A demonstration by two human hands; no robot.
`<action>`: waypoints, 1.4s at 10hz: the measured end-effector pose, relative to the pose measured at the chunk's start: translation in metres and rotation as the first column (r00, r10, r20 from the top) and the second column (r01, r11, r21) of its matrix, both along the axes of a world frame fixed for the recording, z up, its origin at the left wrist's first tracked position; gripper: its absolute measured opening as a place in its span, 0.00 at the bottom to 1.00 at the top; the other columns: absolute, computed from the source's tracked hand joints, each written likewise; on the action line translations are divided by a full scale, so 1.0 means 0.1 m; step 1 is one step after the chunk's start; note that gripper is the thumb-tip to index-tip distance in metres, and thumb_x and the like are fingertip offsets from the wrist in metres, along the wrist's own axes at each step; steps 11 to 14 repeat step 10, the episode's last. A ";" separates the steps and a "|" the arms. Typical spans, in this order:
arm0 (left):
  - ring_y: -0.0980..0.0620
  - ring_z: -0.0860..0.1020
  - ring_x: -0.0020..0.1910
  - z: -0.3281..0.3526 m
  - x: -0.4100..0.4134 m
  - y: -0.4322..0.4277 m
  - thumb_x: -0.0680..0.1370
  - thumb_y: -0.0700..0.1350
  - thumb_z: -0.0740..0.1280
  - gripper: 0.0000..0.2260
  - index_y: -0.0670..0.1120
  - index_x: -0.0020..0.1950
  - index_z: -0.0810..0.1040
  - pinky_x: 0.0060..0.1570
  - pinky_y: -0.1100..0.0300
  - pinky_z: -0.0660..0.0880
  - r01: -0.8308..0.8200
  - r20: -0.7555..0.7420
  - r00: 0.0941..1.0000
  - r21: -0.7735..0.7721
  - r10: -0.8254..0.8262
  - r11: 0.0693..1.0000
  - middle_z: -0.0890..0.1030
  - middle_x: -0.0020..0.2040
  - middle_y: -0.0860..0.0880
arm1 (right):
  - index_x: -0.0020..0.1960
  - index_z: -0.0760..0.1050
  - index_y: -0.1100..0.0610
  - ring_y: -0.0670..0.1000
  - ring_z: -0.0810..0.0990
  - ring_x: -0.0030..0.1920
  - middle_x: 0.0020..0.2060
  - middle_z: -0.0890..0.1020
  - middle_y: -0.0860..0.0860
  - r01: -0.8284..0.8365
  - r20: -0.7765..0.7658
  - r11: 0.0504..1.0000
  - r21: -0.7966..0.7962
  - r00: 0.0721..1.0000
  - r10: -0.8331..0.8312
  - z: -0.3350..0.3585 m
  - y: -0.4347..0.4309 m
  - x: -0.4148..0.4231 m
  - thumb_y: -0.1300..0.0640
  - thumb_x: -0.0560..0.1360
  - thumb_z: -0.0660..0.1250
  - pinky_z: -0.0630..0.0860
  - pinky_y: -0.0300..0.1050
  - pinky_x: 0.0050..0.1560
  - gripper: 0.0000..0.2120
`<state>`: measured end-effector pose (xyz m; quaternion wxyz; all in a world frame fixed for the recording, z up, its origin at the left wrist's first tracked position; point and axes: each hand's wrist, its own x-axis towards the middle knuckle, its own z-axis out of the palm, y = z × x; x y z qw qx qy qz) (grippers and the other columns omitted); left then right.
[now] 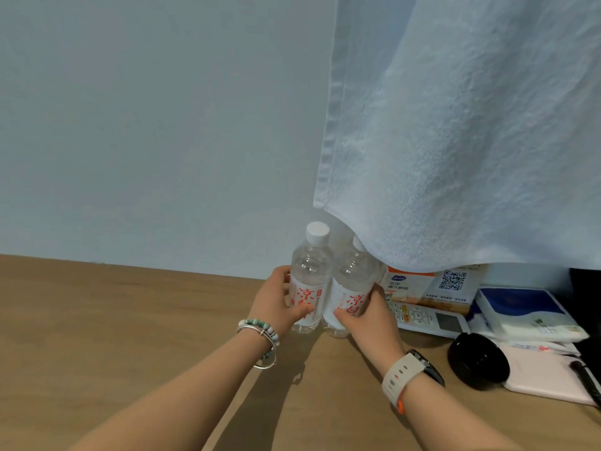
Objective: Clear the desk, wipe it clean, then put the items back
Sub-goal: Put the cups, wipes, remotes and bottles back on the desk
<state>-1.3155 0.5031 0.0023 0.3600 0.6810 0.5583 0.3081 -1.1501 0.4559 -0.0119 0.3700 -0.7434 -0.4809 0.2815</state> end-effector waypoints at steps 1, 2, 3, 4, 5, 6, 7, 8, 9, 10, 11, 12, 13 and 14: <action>0.51 0.76 0.59 -0.01 0.15 0.12 0.69 0.43 0.75 0.29 0.46 0.66 0.66 0.49 0.66 0.71 -0.006 0.008 1.000 -0.009 0.006 1.000 0.76 0.61 0.50 | 0.63 0.67 0.55 0.54 0.75 0.59 0.58 0.75 0.52 0.053 0.089 0.998 0.036 0.994 -0.056 -0.02 0.12 0.09 0.52 0.67 0.75 0.73 0.44 0.52 0.29; 0.51 0.76 0.59 -0.03 0.27 0.23 0.70 0.42 0.75 0.28 0.45 0.66 0.66 0.49 0.66 0.71 -0.021 0.008 1.000 -0.022 0.021 1.000 0.74 0.62 0.49 | 0.65 0.66 0.59 0.56 0.71 0.62 0.61 0.72 0.56 0.116 0.135 0.992 0.042 0.983 -0.121 -0.03 0.20 0.11 0.53 0.67 0.75 0.68 0.42 0.52 0.32; 0.50 0.75 0.59 -0.06 0.36 0.32 0.69 0.44 0.75 0.29 0.46 0.66 0.66 0.51 0.62 0.73 -0.041 -0.004 0.999 -0.025 0.041 0.999 0.73 0.63 0.48 | 0.67 0.63 0.60 0.57 0.70 0.63 0.63 0.71 0.57 0.168 0.135 0.984 0.064 0.975 -0.175 -0.03 0.25 0.12 0.53 0.66 0.76 0.68 0.43 0.53 0.36; 0.48 0.75 0.59 -0.09 0.45 0.38 0.68 0.43 0.76 0.30 0.46 0.65 0.66 0.54 0.59 0.75 -0.073 -0.003 0.997 -0.040 0.073 0.997 0.72 0.62 0.46 | 0.66 0.63 0.61 0.57 0.70 0.62 0.62 0.71 0.58 0.224 0.089 0.971 0.080 0.969 -0.231 -0.05 0.27 0.12 0.54 0.65 0.77 0.69 0.45 0.51 0.36; 0.48 0.75 0.60 -0.10 0.53 0.40 0.68 0.41 0.76 0.30 0.46 0.65 0.66 0.53 0.58 0.75 -0.101 0.045 0.994 -0.064 0.104 0.993 0.72 0.62 0.46 | 0.66 0.64 0.61 0.57 0.71 0.61 0.61 0.72 0.57 0.264 0.086 0.962 0.076 0.959 -0.270 -0.04 0.30 0.14 0.52 0.66 0.77 0.71 0.47 0.50 0.35; 0.49 0.75 0.59 -0.11 0.58 0.40 0.68 0.41 0.76 0.30 0.46 0.65 0.67 0.50 0.61 0.74 -0.117 0.093 0.988 -0.081 0.124 0.990 0.73 0.61 0.47 | 0.66 0.65 0.60 0.57 0.72 0.60 0.60 0.71 0.56 0.257 0.028 0.964 0.062 0.965 -0.259 -0.02 0.35 0.20 0.52 0.67 0.75 0.71 0.49 0.54 0.33; 0.49 0.75 0.58 -0.11 0.62 0.37 0.68 0.41 0.76 0.30 0.47 0.66 0.67 0.49 0.61 0.73 -0.128 0.088 0.987 -0.066 0.134 0.990 0.73 0.61 0.47 | 0.66 0.65 0.60 0.57 0.73 0.60 0.60 0.71 0.56 0.241 0.014 0.968 0.067 0.970 -0.242 -0.02 0.38 0.24 0.53 0.68 0.74 0.70 0.48 0.53 0.31; 0.47 0.75 0.60 -0.08 0.63 0.33 0.69 0.41 0.75 0.30 0.47 0.68 0.66 0.50 0.59 0.73 -0.135 0.083 0.987 -0.069 0.141 0.988 0.73 0.63 0.48 | 0.66 0.65 0.60 0.58 0.73 0.60 0.60 0.71 0.57 0.264 -0.024 0.963 0.048 0.965 -0.263 -0.01 0.37 0.22 0.54 0.69 0.74 0.71 0.48 0.52 0.31; 0.48 0.75 0.61 -0.08 0.61 0.30 0.71 0.45 0.74 0.34 0.47 0.72 0.59 0.52 0.57 0.74 -0.100 0.039 0.994 -0.105 0.104 0.989 0.71 0.67 0.50 | 0.67 0.61 0.60 0.59 0.71 0.61 0.62 0.70 0.58 0.258 -0.033 0.965 0.038 0.966 -0.257 0.02 0.33 0.21 0.57 0.70 0.72 0.70 0.50 0.55 0.31; 0.46 0.70 0.67 0.00 0.57 0.15 0.73 0.46 0.72 0.37 0.46 0.75 0.54 0.60 0.54 0.70 -0.102 -0.005 0.995 -0.107 0.102 0.989 0.65 0.72 0.48 | 0.69 0.61 0.57 0.59 0.72 0.61 0.63 0.69 0.58 0.180 0.006 0.983 0.028 0.984 -0.181 0.05 0.20 0.20 0.58 0.71 0.71 0.72 0.53 0.57 0.30; 0.46 0.70 0.67 0.00 0.57 0.15 0.73 0.46 0.72 0.37 0.46 0.75 0.54 0.60 0.54 0.70 -0.102 -0.005 0.995 -0.107 0.102 0.989 0.65 0.72 0.48 | 0.69 0.61 0.57 0.59 0.72 0.61 0.63 0.69 0.58 0.180 0.006 0.983 0.028 0.984 -0.181 0.05 0.20 0.20 0.58 0.71 0.71 0.72 0.53 0.57 0.30; 0.46 0.70 0.67 0.00 0.57 0.15 0.73 0.46 0.72 0.37 0.46 0.75 0.54 0.60 0.54 0.70 -0.102 -0.005 0.995 -0.107 0.102 0.989 0.65 0.72 0.48 | 0.69 0.61 0.57 0.59 0.72 0.61 0.63 0.69 0.58 0.180 0.006 0.983 0.028 0.984 -0.181 0.05 0.20 0.20 0.58 0.71 0.71 0.72 0.53 0.57 0.30; 0.46 0.70 0.67 0.00 0.57 0.15 0.73 0.46 0.72 0.37 0.46 0.75 0.54 0.60 0.54 0.70 -0.102 -0.005 0.995 -0.107 0.102 0.989 0.65 0.72 0.48 | 0.69 0.61 0.57 0.59 0.72 0.61 0.63 0.69 0.58 0.180 0.006 0.983 0.028 0.984 -0.181 0.05 0.20 0.20 0.58 0.71 0.71 0.72 0.53 0.57 0.30; 0.46 0.70 0.67 0.00 0.57 0.15 0.73 0.46 0.72 0.37 0.46 0.75 0.54 0.60 0.54 0.70 -0.102 -0.005 0.995 -0.107 0.102 0.989 0.65 0.72 0.48 | 0.69 0.61 0.57 0.59 0.72 0.61 0.63 0.69 0.58 0.180 0.006 0.983 0.028 0.984 -0.181 0.05 0.20 0.20 0.58 0.71 0.71 0.72 0.53 0.57 0.30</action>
